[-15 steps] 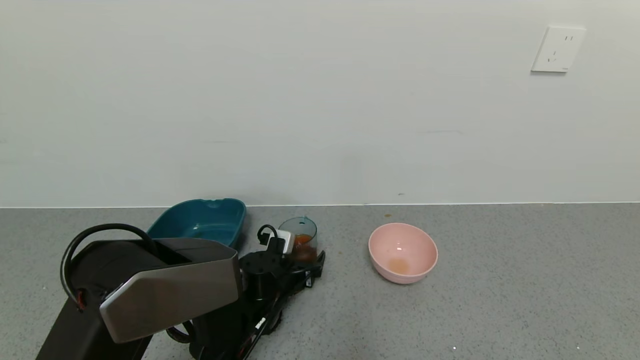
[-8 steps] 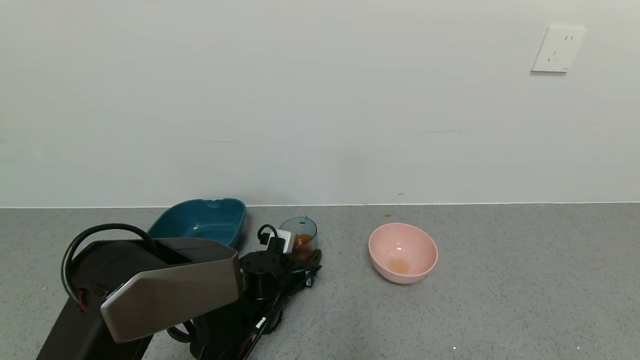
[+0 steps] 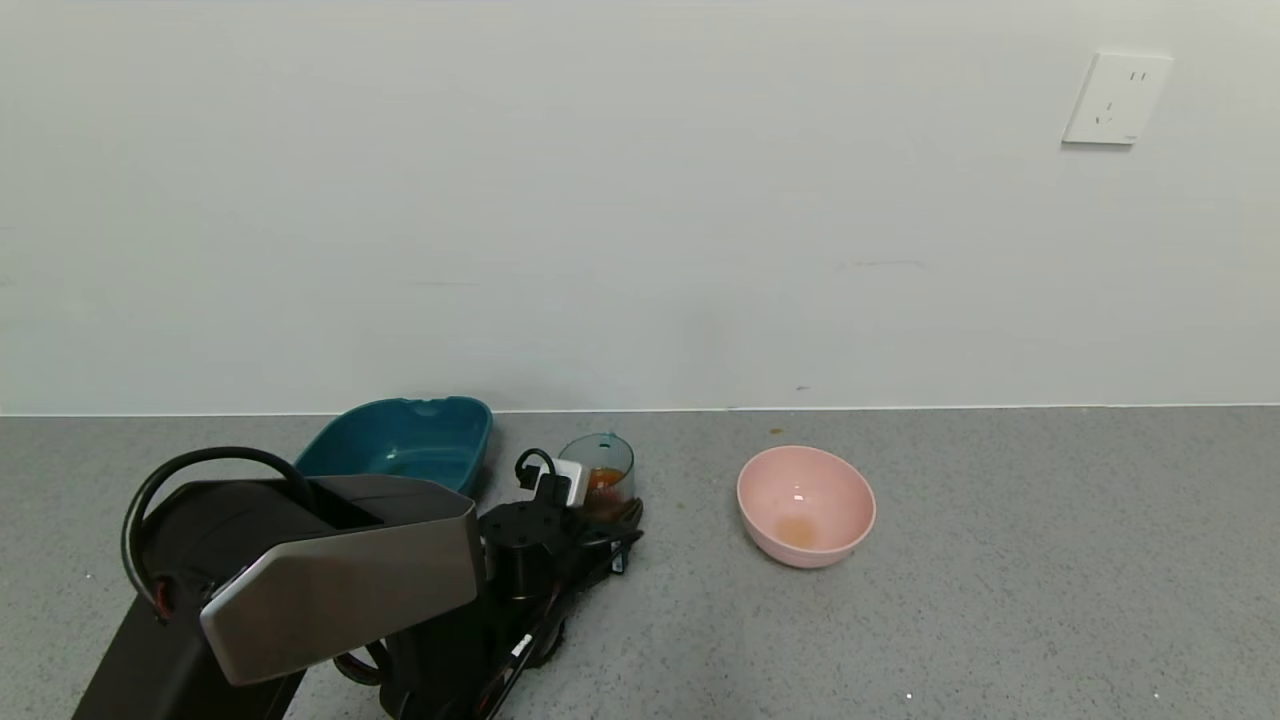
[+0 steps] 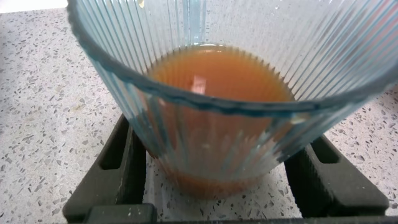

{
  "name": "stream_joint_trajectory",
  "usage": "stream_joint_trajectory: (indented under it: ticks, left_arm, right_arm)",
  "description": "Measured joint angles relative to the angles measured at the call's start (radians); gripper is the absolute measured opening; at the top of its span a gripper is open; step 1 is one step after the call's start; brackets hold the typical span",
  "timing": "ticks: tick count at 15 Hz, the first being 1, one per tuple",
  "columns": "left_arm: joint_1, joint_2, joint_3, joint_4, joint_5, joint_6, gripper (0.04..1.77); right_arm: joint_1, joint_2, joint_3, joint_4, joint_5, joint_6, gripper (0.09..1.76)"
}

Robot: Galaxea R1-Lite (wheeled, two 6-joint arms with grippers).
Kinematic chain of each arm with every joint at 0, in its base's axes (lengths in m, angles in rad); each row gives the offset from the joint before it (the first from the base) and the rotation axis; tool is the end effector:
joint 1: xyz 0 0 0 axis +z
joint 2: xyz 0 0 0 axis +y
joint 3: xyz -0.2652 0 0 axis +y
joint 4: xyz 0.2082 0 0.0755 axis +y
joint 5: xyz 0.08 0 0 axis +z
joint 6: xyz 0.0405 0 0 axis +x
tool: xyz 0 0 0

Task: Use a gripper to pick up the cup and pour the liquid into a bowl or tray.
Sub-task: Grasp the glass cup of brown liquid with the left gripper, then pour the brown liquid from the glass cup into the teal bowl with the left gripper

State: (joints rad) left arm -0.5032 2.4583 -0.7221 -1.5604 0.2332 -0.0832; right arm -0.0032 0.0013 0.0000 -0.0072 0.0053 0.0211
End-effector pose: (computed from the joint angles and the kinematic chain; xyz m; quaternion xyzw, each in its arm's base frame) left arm 0.3229 -0.1671 -0.0712 -0.0095 0.0874 -0.1305 0.9875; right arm 0.0636 0.0000 0.0763 0.0105 -0.0029 0.0011 0.9999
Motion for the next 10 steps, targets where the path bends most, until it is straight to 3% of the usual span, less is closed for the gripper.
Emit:
stream_joint_trajectory:
  ticks: [10]
  left_arm:
    - [0.000,-0.041,0.007,0.034,-0.001,0.000,1.27]
  right_arm:
    - [0.000,0.000,0.000,0.000,0.000,0.000,1.71]
